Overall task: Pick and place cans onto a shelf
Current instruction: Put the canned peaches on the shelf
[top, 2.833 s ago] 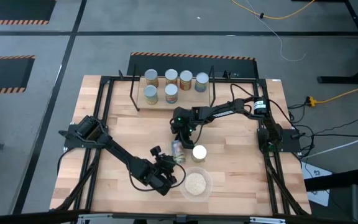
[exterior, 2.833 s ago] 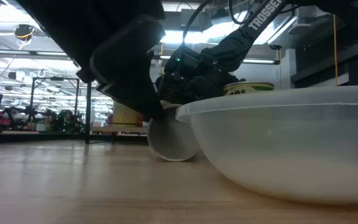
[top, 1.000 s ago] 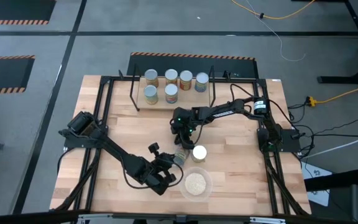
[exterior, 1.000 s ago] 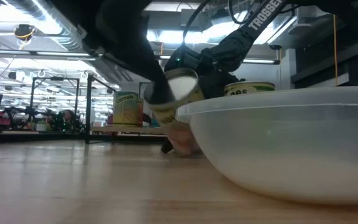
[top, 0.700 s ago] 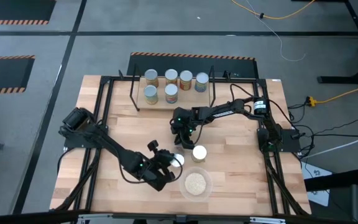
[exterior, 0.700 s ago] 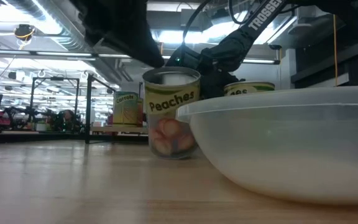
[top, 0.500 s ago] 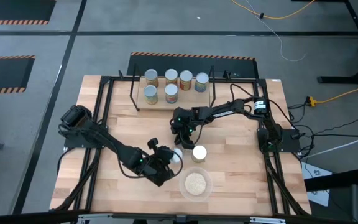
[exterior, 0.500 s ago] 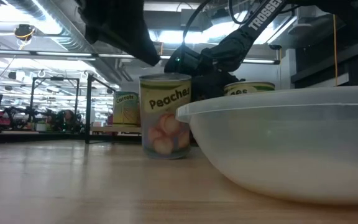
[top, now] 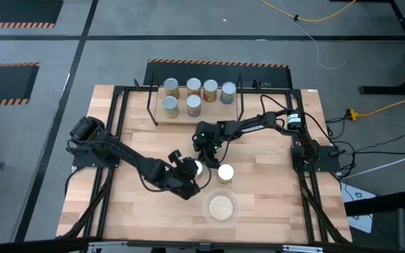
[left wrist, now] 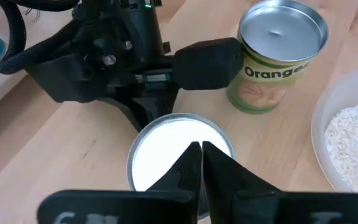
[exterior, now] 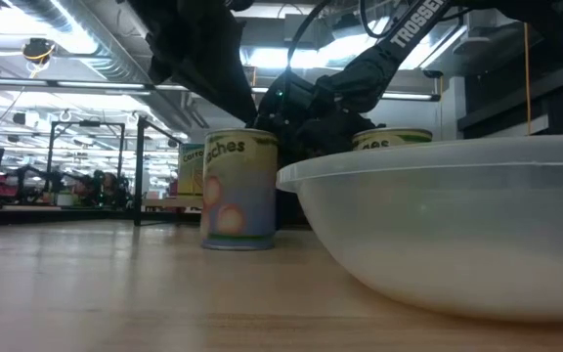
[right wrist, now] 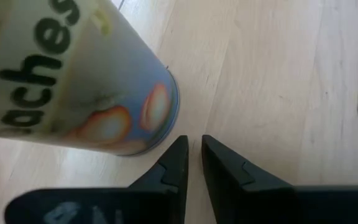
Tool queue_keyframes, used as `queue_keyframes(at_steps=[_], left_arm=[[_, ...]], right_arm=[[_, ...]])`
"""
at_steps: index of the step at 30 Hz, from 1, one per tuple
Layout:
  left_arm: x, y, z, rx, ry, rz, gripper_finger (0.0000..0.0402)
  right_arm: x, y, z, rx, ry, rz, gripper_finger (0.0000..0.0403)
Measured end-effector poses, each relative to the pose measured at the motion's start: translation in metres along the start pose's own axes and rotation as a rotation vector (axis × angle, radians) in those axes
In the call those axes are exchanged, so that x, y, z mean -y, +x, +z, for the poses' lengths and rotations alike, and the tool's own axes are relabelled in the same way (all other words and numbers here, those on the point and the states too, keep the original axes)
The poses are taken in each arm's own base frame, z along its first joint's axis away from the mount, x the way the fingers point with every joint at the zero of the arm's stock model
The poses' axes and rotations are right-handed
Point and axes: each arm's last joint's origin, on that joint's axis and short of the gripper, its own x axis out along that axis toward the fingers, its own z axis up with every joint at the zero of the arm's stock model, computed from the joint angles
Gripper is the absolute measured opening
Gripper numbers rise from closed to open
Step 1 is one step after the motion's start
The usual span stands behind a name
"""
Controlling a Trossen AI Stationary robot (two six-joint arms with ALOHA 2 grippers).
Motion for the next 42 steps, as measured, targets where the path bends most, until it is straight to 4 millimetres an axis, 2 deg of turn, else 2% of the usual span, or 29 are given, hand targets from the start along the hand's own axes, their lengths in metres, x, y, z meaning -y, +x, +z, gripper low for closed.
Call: queue_keyframes(at_steps=[8,14,23,26,31,38,42], left_arm=[[-0.003,0.005,0.003,-0.054,0.029,-0.039,0.002],[-0.009,0.013,0.008,-0.144,0.063,-0.114,0.0049],[-0.02,0.024,0.019,-0.128,0.089,-0.097,0.0112],[-0.026,0.027,0.023,-0.127,0.099,-0.088,0.0116],[-0.035,0.019,0.038,-0.109,0.129,-0.152,0.0115],[-0.044,-0.011,0.054,-0.079,0.177,-0.302,0.0116],[-0.044,-0.029,0.056,-0.088,0.228,-0.418,0.0116]], right_arm=[[0.0,0.0,0.0,0.0,0.0,0.0,0.0052],[-0.002,-0.004,0.0,-0.016,-0.003,0.001,0.0052],[-0.026,-0.049,0.014,-0.074,-0.059,-0.077,0.0052],[-0.037,-0.07,0.02,-0.07,-0.079,-0.102,0.0052],[-0.059,-0.105,0.027,-0.062,-0.08,-0.113,0.0052],[-0.106,-0.144,0.031,-0.06,-0.021,-0.101,0.0052],[-0.139,-0.153,0.031,-0.066,0.023,-0.062,0.0052]])
